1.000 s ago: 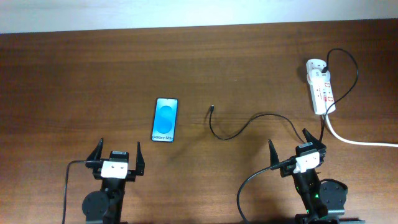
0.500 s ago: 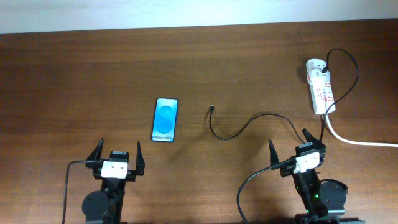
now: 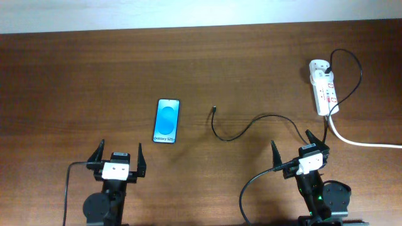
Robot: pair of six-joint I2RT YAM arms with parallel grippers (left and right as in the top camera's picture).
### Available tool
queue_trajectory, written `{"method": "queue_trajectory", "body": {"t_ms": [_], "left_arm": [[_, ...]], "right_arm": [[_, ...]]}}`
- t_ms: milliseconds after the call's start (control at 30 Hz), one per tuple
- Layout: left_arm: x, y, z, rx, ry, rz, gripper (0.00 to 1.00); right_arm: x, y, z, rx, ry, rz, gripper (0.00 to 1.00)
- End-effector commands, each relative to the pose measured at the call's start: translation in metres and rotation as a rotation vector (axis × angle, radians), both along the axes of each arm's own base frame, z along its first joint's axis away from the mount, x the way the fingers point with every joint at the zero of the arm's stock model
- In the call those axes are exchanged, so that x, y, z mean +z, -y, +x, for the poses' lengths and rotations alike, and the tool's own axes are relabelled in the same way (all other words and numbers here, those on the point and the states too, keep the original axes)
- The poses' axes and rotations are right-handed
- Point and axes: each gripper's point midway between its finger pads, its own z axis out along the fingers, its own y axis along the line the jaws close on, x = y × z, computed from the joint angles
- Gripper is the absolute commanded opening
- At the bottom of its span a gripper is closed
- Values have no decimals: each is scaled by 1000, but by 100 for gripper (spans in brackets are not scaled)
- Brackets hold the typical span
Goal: Plug charger to phone and switch on socket
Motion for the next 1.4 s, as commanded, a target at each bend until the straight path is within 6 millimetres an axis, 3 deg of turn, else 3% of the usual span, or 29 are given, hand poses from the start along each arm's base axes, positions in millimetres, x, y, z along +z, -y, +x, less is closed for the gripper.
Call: {"method": "queue_trajectory", "body": {"t_ms": [0, 367, 467, 700, 800, 1200, 1367], "left_arm": [[-1, -1, 0, 5, 0, 16, 99], [-1, -2, 0, 11, 1, 17, 99], [12, -28, -1, 164, 51, 25, 99], [-19, 0, 2, 14, -86, -98, 99], [-22, 10, 4, -42, -122, -106, 99], [14, 13, 13, -61, -127, -120, 99], [44, 18, 41, -74, -214, -207, 99]], "right_arm": [[-3, -1, 0, 6, -4, 4, 98], [-3, -1, 0, 6, -4, 4, 99], [-3, -1, 0, 6, -4, 4, 98], [-3, -1, 0, 6, -4, 4, 98], [-3, -1, 0, 6, -4, 4, 98], [-3, -1, 0, 6, -4, 4, 99], [-3, -1, 0, 6, -4, 4, 98]]}}
